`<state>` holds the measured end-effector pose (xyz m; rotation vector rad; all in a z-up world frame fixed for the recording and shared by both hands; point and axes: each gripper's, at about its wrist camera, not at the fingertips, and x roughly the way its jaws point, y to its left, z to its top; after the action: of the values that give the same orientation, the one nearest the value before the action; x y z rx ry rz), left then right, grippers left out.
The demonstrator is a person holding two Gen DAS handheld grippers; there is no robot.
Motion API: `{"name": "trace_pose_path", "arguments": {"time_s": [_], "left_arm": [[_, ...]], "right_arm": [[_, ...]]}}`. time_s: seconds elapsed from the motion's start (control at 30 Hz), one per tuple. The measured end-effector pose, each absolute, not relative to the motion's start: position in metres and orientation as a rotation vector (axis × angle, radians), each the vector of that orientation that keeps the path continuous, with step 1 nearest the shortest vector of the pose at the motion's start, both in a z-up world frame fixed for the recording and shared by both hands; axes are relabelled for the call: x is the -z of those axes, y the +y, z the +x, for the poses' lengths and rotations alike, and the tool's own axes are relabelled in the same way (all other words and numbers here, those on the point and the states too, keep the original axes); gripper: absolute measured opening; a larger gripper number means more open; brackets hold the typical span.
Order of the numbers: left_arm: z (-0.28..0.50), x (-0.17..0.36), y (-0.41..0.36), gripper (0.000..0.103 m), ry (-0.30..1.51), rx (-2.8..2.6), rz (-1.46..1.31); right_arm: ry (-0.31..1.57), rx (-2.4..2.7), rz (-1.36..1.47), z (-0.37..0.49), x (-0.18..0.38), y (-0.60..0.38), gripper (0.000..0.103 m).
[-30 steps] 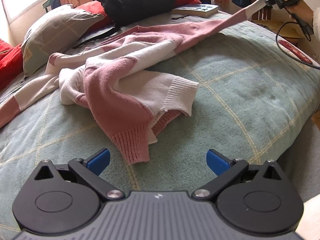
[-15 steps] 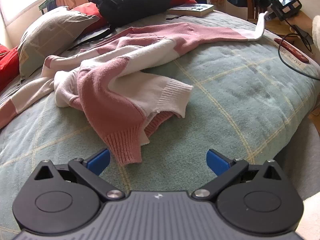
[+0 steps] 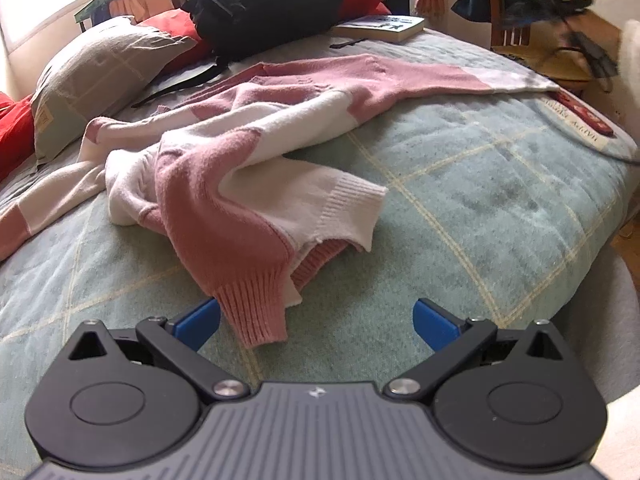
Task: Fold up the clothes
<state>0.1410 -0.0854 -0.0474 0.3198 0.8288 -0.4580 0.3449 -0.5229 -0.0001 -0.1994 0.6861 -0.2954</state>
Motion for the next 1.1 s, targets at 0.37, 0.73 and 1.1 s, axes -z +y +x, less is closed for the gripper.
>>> {"name": "trace_pose_path", "arguments": {"time_s": [0.37,0.73,1.1], "left_arm": [[0.156,0.038,-0.062,0.102,0.791,0.462,0.262],[0.177,0.046,-0.060,0.102,0.800,0.480,0.246],[0.181,0.055,-0.065,0.102,0.826,0.498,0.243]], "right_arm": [[0.729,-0.076,-0.101,0.446,0.050,-0.410,0.051],[0.729,-0.184,-0.272,0.436,0.078,-0.398,0.052],[0.754,-0.326,-0.289,0.448,0.085,-0.407,0.052]]}}
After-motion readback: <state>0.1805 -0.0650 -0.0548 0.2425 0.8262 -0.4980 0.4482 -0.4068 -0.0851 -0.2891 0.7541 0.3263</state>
